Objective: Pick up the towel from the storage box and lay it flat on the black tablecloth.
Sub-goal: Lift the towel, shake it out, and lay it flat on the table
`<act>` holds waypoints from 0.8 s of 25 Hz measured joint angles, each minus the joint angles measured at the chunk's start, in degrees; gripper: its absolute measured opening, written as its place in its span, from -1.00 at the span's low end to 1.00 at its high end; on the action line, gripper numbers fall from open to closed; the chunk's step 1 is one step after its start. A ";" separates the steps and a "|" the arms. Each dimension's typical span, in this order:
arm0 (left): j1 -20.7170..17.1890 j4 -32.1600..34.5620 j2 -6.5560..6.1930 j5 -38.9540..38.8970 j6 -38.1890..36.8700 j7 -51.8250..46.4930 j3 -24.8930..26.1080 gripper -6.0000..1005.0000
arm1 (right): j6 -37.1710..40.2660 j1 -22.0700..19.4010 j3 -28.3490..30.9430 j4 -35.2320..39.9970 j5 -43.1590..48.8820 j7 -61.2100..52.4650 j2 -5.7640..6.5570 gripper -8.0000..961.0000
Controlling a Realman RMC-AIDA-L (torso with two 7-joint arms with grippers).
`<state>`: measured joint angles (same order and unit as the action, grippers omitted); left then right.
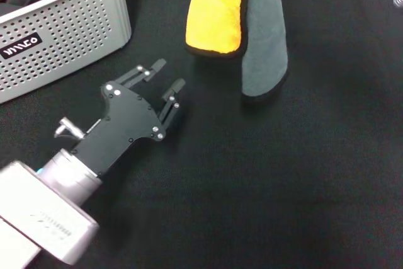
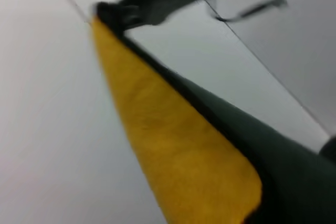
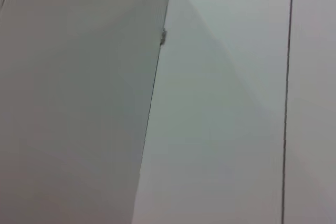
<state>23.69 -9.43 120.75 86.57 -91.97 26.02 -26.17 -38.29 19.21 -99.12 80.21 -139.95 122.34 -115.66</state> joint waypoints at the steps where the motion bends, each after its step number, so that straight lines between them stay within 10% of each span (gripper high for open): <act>1: 0.36 -1.37 0.00 -0.60 0.45 4.73 0.07 -0.27 | 0.20 0.64 0.29 0.15 0.65 -2.15 0.01 -0.93; 20: 0.75 -7.15 0.00 -3.21 -3.67 37.11 9.08 -0.26 | 0.38 11.42 3.95 -2.45 8.72 -27.32 0.22 -0.92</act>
<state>24.44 -16.58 120.75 83.36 -95.64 63.13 -17.09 -37.91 30.62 -95.17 77.76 -131.24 95.02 -115.43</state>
